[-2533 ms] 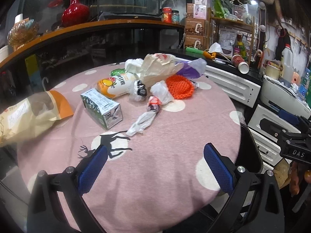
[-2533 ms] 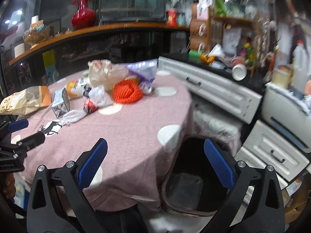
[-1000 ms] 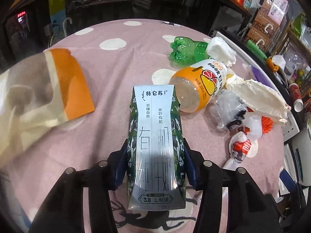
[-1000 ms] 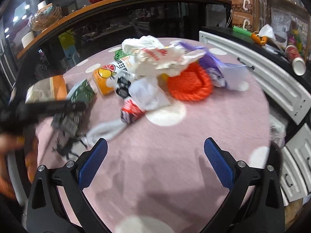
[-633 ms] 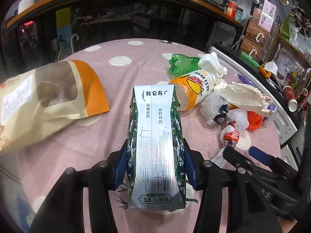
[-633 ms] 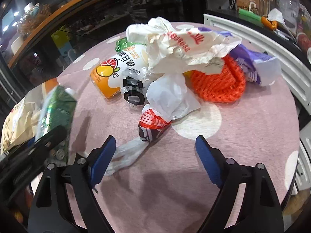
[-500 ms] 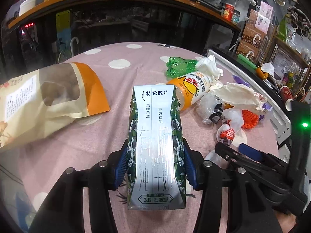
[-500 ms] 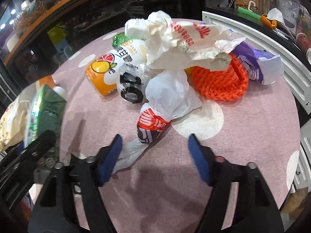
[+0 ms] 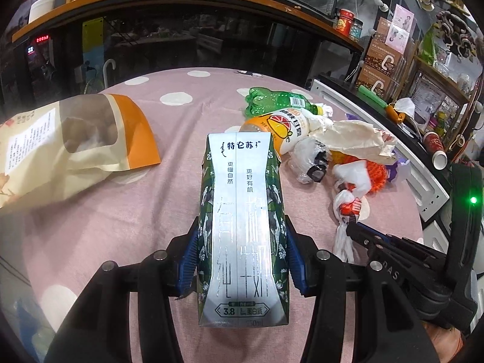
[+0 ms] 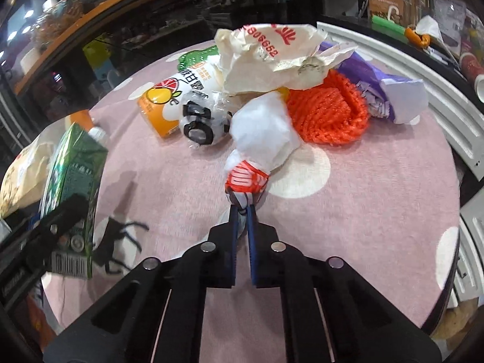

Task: Collect trash
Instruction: 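Grasp the white plastic bag with red wrapper with the right tool while left holds carton, then carry the red-wrapped bag into the black bin and open the right tool while left carries carton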

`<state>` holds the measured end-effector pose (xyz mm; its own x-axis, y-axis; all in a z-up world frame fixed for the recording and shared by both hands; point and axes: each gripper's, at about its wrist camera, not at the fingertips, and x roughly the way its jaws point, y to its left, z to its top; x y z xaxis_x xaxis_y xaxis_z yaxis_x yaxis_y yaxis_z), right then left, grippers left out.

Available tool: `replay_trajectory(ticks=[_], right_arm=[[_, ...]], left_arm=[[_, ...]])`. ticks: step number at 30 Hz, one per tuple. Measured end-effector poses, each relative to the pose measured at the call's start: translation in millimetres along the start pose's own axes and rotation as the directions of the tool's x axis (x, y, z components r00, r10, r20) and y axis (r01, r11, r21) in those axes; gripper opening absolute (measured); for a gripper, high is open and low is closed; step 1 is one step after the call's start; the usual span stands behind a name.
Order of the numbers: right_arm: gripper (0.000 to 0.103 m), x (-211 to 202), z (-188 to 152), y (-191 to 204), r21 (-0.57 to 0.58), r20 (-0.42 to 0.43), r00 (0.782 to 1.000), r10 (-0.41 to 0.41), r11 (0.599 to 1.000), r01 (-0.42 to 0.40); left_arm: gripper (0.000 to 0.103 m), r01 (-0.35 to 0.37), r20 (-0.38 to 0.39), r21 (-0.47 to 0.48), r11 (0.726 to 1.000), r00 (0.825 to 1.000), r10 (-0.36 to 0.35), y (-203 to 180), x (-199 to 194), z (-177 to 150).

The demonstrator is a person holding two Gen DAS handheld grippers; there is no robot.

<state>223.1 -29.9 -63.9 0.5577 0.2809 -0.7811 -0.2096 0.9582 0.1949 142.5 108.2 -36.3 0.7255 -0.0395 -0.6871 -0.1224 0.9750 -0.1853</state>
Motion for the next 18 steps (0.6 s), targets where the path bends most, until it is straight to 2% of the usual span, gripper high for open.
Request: replay_trajectory(ticks=[9,18], right_arm=[[0.004,-51.0,-26.7,-31.4,-0.015,0.065,0.997,0.036,0.999,-0.035],[0.004,-101.3,-47.6,-84.6,0.017,0.126,0.992,0.009,1.0,-0.011]], left_arm=[[0.05,0.069,0.047,0.065,0.995,0.996,-0.072,-33.1,-23.0,-11.5],[0.05,0.179,0.061,0.191,0.965,0.979,-0.194,-87.8,-42.9,-30.5]])
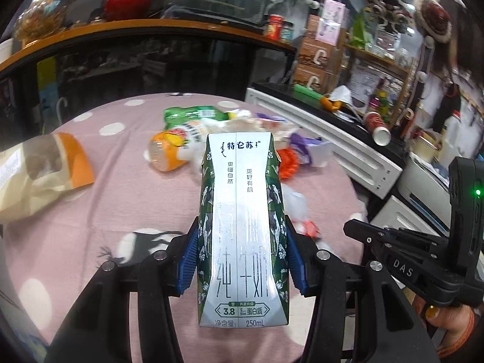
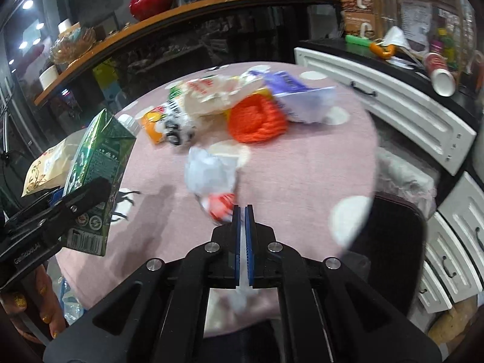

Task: Collect trash
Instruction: 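Carry the red-wrapped bag into the black bin and open the right tool while left carries carton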

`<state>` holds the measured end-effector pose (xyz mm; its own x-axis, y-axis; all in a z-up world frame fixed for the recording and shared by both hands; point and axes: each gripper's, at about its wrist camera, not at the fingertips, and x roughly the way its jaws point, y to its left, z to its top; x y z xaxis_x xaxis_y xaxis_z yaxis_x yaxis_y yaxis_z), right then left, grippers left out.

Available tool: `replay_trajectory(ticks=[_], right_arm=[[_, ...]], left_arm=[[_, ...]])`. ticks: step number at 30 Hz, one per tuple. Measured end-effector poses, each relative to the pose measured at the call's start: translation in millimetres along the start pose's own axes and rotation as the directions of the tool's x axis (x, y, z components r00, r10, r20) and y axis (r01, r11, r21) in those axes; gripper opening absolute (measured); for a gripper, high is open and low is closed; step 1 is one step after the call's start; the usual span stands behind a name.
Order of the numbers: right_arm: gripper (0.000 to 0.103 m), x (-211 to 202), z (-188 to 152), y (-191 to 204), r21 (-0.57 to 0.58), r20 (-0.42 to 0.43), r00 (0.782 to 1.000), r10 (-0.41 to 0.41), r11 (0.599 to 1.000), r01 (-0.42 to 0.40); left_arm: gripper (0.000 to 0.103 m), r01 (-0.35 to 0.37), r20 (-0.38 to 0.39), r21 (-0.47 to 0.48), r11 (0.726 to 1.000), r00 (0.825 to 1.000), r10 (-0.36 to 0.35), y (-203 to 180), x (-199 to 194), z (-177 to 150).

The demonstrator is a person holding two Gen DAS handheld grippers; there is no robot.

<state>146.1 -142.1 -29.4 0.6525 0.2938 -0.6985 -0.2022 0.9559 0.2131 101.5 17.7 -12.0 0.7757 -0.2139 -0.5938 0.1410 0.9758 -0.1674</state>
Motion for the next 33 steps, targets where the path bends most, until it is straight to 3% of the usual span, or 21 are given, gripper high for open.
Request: replay_trajectory(ticks=[3,7,8,10,11,12,19,22,24,25,33], right_arm=[[0.004,-13.3,-5.6,-23.0,0.024,0.021,0.999,-0.025,0.999,0.025],[0.004,-18.3,-9.6,-37.0,0.038,0.044,0.999,-0.002,0.999,0.0],[0.009,-13.4,-8.5,-36.6,0.034,0.032,0.999,0.016,0.999,-0.017],[0.039,-1.8,-6.7,-30.2,0.013,0.005,0.999,0.036,0.999,-0.037],[0.068,4.6,-5.5,-26.8,0.007,0.003,0.999,0.043,0.999,-0.043],[0.071,10.8,-3.7,-23.3,0.003,0.011,0.999,0.047,0.999,-0.047],[0.066,60.2,6.1,14.7,-0.123,-0.065,0.997,0.039,0.991,-0.047],[0.051,74.9,5.4,25.2,-0.168,-0.092,0.996,0.02,0.985,-0.035],[0.028,77.1,5.0,27.1,-0.185,-0.083,0.997,0.003,0.983,-0.019],[0.026,76.0,4.7,27.6,-0.195,-0.078,0.997,-0.002,0.981,-0.014],[0.021,42.0,3.6,0.0,-0.135,-0.016,1.0,-0.009,0.991,0.007]], left_arm=[[0.05,0.027,0.007,0.049,0.998,1.0,-0.027,-19.8,2.3,-1.0],[0.05,0.041,0.023,0.049,0.998,0.999,-0.042,-28.1,0.4,4.2],[0.05,0.039,0.029,0.047,0.998,0.999,-0.04,-27.9,-1.3,5.3],[0.05,0.028,0.042,0.047,0.999,0.999,-0.03,-26.8,-5.3,7.4],[0.05,0.023,0.047,0.045,0.999,0.999,-0.025,-25.5,-7.1,7.9],[0.05,0.018,0.05,0.044,0.999,0.999,-0.021,-24.0,-8.7,7.9],[0.05,-0.022,0.052,0.015,1.0,0.998,0.021,-7.4,-11.2,4.4],[0.05,-0.026,0.036,-0.002,1.0,0.999,0.026,-1.2,-7.4,3.4],[0.05,-0.028,0.029,-0.005,1.0,0.999,0.028,0.5,-5.5,2.2],[0.05,-0.028,0.025,-0.008,1.0,0.999,0.028,1.4,-4.3,1.6],[0.05,-0.018,0.007,-0.002,1.0,1.0,0.018,-3.2,-0.9,-4.1]])
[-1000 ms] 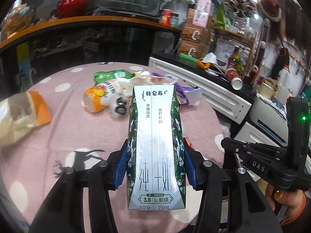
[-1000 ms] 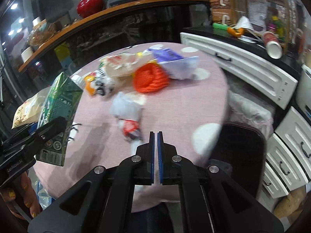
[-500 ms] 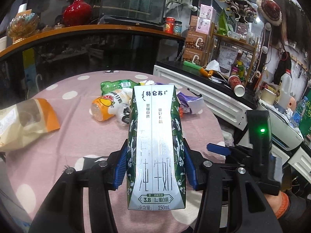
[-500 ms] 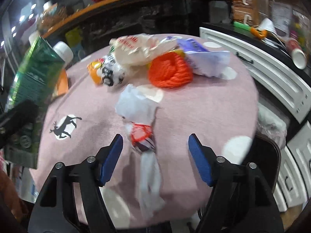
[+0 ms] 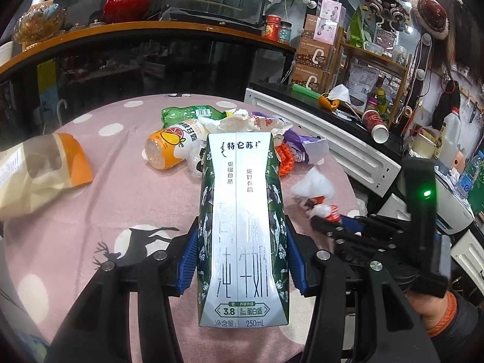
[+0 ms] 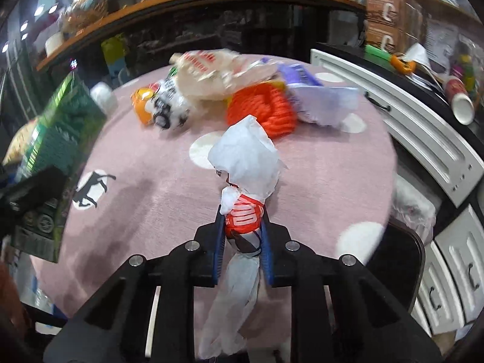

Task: Collect trash
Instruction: 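Carry the red-wrapped bag into the black bin and open the right tool while left carries carton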

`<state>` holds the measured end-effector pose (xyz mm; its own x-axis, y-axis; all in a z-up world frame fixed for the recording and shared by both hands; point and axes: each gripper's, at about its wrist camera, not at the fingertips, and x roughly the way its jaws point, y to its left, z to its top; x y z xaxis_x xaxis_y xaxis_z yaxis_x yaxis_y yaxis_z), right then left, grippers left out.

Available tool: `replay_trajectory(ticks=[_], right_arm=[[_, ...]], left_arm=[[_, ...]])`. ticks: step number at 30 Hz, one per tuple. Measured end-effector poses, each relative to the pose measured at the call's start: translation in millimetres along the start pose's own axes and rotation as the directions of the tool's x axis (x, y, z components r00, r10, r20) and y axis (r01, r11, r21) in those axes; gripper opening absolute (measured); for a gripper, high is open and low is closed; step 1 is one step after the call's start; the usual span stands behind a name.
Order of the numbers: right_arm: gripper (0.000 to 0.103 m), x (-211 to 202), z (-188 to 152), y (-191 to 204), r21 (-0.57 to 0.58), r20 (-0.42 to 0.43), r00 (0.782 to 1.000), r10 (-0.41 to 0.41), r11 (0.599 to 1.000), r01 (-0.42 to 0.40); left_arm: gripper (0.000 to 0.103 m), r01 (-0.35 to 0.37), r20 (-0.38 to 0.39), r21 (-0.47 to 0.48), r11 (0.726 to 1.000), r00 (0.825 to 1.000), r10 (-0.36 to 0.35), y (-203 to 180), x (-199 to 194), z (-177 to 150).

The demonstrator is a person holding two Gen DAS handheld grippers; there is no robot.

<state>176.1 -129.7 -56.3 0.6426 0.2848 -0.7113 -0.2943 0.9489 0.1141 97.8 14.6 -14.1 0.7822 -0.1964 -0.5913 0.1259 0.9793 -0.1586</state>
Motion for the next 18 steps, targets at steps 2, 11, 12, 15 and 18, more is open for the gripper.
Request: replay_trajectory(ticks=[2,11,12,15,18], right_arm=[[0.021,-17.1,-2.2,-11.6,0.021,0.023,1.0,-0.009,1.0,0.008],[0.021,-66.0,-33.4,-78.3,0.123,0.035,0.989,-0.14,0.983,0.135],[0.021,-65.8,-38.1,-89.6,0.149,0.02,0.987,-0.16,0.977,0.155],[0.021,-56.6,-51.7,-119.7,0.222,-0.043,0.983,-0.181,0.957,0.186],[0.021,-35.3,-67.6,-147.9,0.289,-0.122,0.976,-0.181,0.934,0.21]], left_arm=[[0.05,0.009,0.001,0.006,1.0,1.0,-0.009,-4.2,-0.5,-0.8],[0.05,0.094,-0.009,0.081,0.992,0.996,-0.094,-44.8,-0.9,-4.6],[0.05,0.102,-0.011,0.089,0.991,0.995,-0.101,-49.6,0.1,-5.0],[0.05,0.131,-0.019,0.129,0.983,0.991,-0.129,-69.8,4.3,-6.0],[0.05,0.175,-0.04,0.164,0.971,0.985,-0.17,-92.4,10.4,-6.4]])
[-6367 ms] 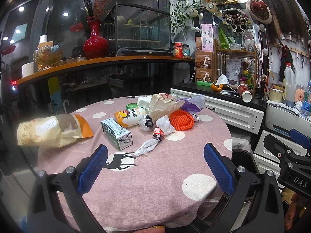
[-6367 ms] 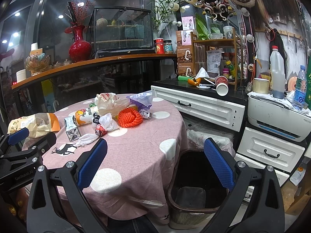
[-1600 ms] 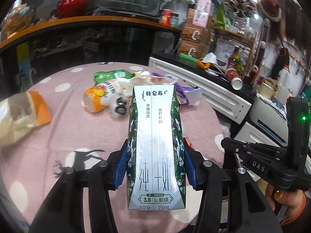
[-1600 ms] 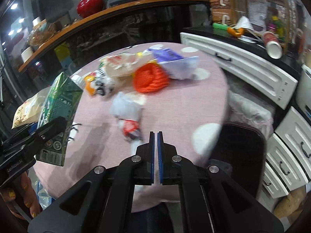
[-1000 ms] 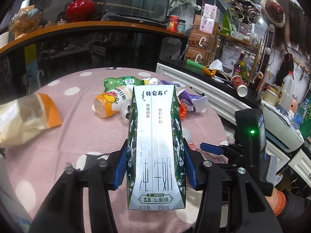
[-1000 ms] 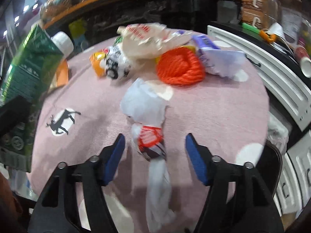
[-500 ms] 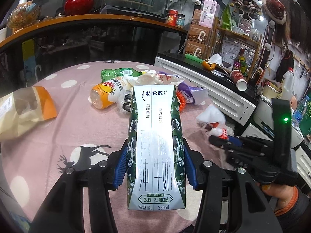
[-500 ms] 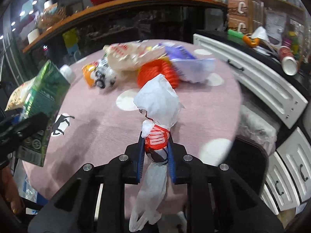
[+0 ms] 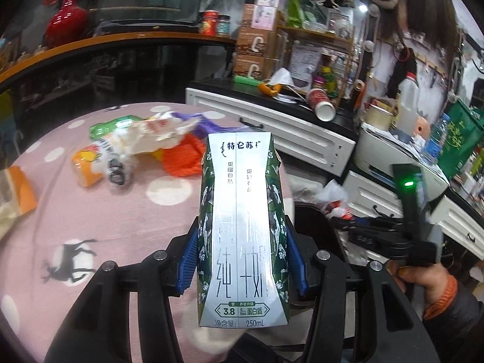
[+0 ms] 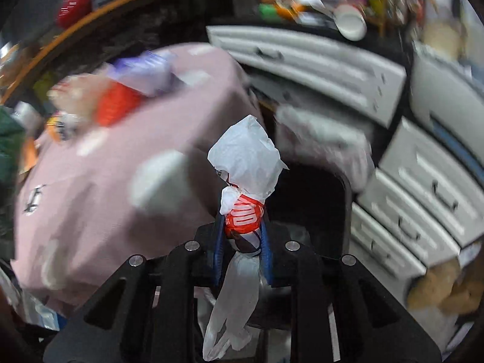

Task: Collect trash
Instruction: 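Carry the red-wrapped bag into the black bin and open the right tool while left carries carton, then lower the green milk carton into the black bin and open the left tool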

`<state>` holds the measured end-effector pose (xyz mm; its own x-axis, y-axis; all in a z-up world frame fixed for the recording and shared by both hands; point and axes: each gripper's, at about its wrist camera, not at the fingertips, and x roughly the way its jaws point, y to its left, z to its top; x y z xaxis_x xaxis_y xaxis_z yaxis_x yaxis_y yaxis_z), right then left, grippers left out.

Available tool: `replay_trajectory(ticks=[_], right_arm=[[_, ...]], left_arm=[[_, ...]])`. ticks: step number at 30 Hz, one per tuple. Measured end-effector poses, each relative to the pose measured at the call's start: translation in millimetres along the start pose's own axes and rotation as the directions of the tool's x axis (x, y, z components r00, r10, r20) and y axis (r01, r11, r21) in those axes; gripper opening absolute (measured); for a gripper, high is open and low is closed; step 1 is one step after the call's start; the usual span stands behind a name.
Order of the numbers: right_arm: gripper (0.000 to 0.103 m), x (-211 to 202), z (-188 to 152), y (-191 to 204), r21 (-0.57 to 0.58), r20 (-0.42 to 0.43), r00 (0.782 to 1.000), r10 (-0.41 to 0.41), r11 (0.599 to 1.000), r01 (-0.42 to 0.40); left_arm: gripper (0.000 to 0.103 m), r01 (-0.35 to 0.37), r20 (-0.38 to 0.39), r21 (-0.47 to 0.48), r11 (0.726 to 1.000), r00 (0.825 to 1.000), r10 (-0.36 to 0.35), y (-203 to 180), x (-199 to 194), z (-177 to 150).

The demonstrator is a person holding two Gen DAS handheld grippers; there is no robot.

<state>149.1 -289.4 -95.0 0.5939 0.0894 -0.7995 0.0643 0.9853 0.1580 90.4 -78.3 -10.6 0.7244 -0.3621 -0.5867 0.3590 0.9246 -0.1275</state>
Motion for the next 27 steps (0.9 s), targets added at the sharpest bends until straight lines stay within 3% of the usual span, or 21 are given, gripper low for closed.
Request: replay_trajectory(ticks=[10,13,14,15,22,27], right_arm=[[0.025,86.2,-21.4,-37.1,0.099,-0.152,0.988,-0.039,0.994,0.055],[0.042,96.6,-28.4,-44.2,0.12,-0.173,0.983,-0.054,0.99,0.075],[0.059,98.0,-30.0,-46.2,0.124,-0.176,0.983,-0.059,0.989,0.082],[0.068,97.7,-31.2,-48.2,0.128,-0.171,0.983,-0.065,0.988,0.088],[0.074,62.1,-34.0,-70.2,0.157,-0.08,0.989,-0.127,0.978,0.139],[0.074,31.0,-33.1,-99.6,0.21,-0.02,0.978,-0.205,0.956,0.205]], left_arm=[[0.05,0.091,-0.065,0.109,0.99,0.994,-0.085,-56.9,35.2,4.2],[0.05,0.109,-0.087,0.122,0.986,0.991,-0.099,-67.2,45.2,2.8],[0.05,0.111,-0.093,0.123,0.986,0.991,-0.1,-69.5,48.5,2.4],[0.05,0.114,-0.103,0.124,0.986,0.989,-0.102,-71.7,52.4,1.2],[0.05,0.124,-0.148,0.153,0.98,0.984,-0.102,-85.7,70.7,-5.8],[0.05,0.162,-0.2,0.181,0.97,0.972,-0.125,-100.5,86.7,-8.4]])
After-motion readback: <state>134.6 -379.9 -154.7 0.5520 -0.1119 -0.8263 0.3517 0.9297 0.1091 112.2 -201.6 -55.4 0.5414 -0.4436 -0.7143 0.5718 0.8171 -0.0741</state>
